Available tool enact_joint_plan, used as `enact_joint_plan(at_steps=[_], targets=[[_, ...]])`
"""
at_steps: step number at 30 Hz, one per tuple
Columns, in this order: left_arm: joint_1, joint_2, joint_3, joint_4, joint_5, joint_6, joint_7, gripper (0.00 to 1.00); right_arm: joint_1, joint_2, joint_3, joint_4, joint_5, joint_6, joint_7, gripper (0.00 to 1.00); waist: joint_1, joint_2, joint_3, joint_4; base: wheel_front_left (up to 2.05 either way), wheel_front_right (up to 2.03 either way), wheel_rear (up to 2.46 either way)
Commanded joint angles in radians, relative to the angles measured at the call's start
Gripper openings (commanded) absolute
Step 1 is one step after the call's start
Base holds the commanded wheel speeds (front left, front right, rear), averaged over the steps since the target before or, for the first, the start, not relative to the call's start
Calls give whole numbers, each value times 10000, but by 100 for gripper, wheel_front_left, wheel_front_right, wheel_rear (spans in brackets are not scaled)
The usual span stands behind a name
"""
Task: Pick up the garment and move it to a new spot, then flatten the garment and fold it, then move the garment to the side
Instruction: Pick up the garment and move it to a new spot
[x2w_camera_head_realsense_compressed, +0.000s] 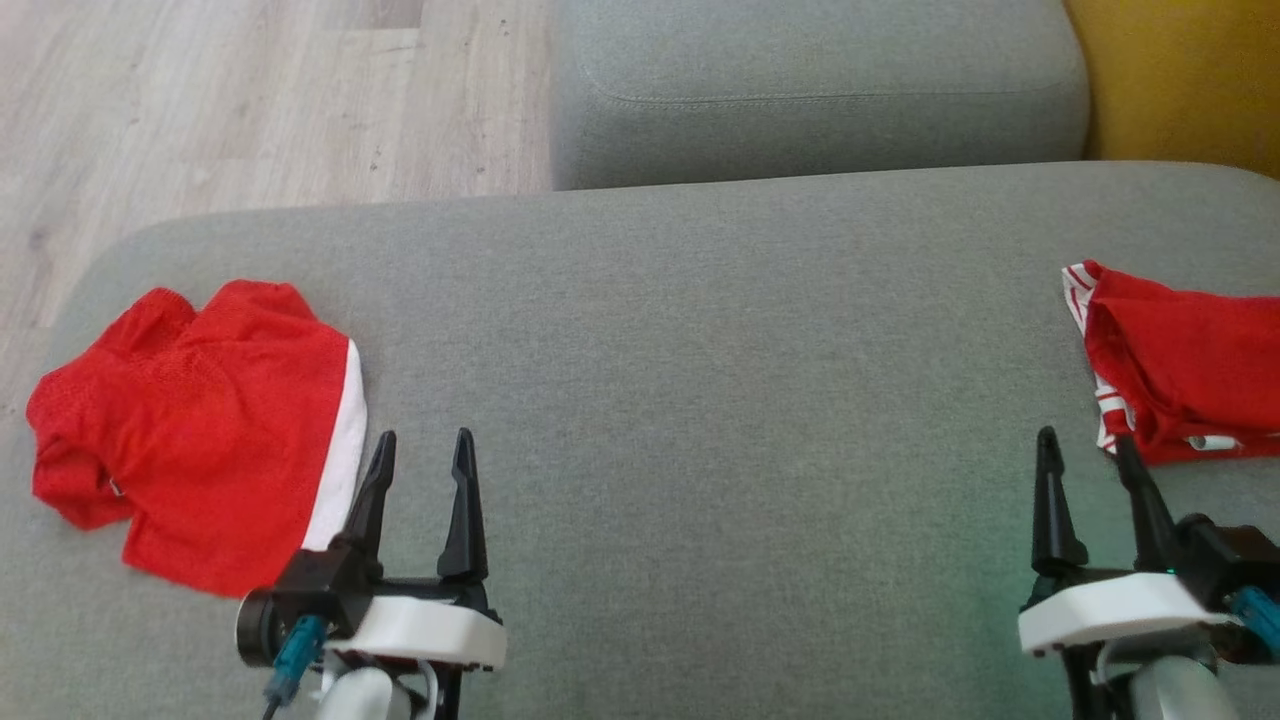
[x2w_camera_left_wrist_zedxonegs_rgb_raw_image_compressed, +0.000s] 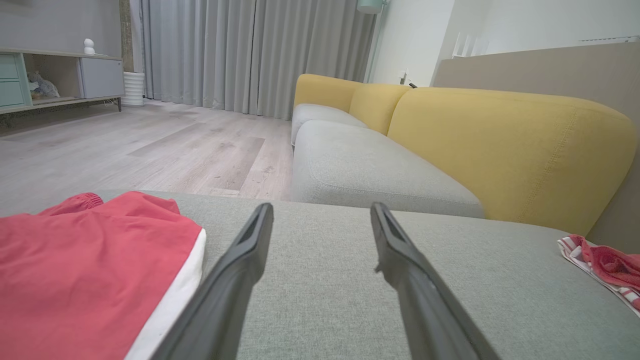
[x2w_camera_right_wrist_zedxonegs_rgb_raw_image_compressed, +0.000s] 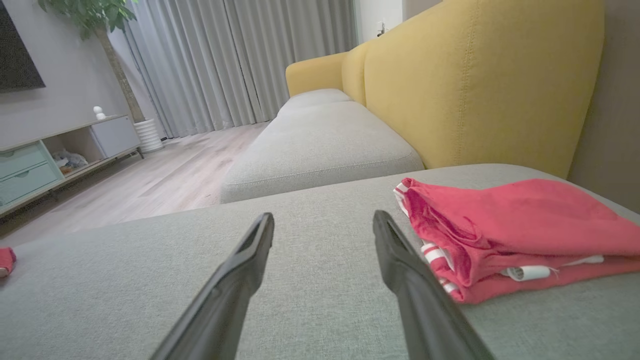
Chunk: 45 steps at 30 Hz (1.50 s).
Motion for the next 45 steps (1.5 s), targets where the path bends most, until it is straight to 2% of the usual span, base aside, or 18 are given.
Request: enact_joint_plan(at_steps=[1, 6, 15, 26, 35, 42, 45], targets=[[-344, 31, 307, -277, 31, 31, -51, 100, -322, -56, 372, -385, 19, -7, -108, 100, 0, -1, 3, 82, 0, 0, 0], [-350, 31, 440, -265, 132, 73, -51, 100, -176, -55, 931, -550, 60, -7, -109, 100, 0, -1, -32, 553, 0, 0, 0], [-254, 31, 839, -186, 354, 34, -51, 100, -6, -55, 2081, -823, 255, -7, -110, 100, 0, -1, -240, 1899, 0, 0, 0], [-62, 31, 1137, -138, 588, -88, -51, 100, 32, -55, 2351, -836, 727, -7, -110, 100, 0, -1, -503, 3231, 0, 0, 0], [-31, 31, 1259, -109, 693, -191, -51, 100, 44, -55, 2442, -815, 829, -7, -110, 100, 0, -1, -528, 3507, 0, 0, 0], [-112, 31, 1222, -33, 763, -221, -51, 100, 39, -55, 2479, -810, 882, -7, -110, 100, 0, -1, -427, 3362, 0, 0, 0], [-267, 45, 1078, 556, 835, -370, -49, 100, 27, -55, 2481, -778, 834, -7, -110, 100, 0, -1, -327, 3205, 0, 0, 0]])
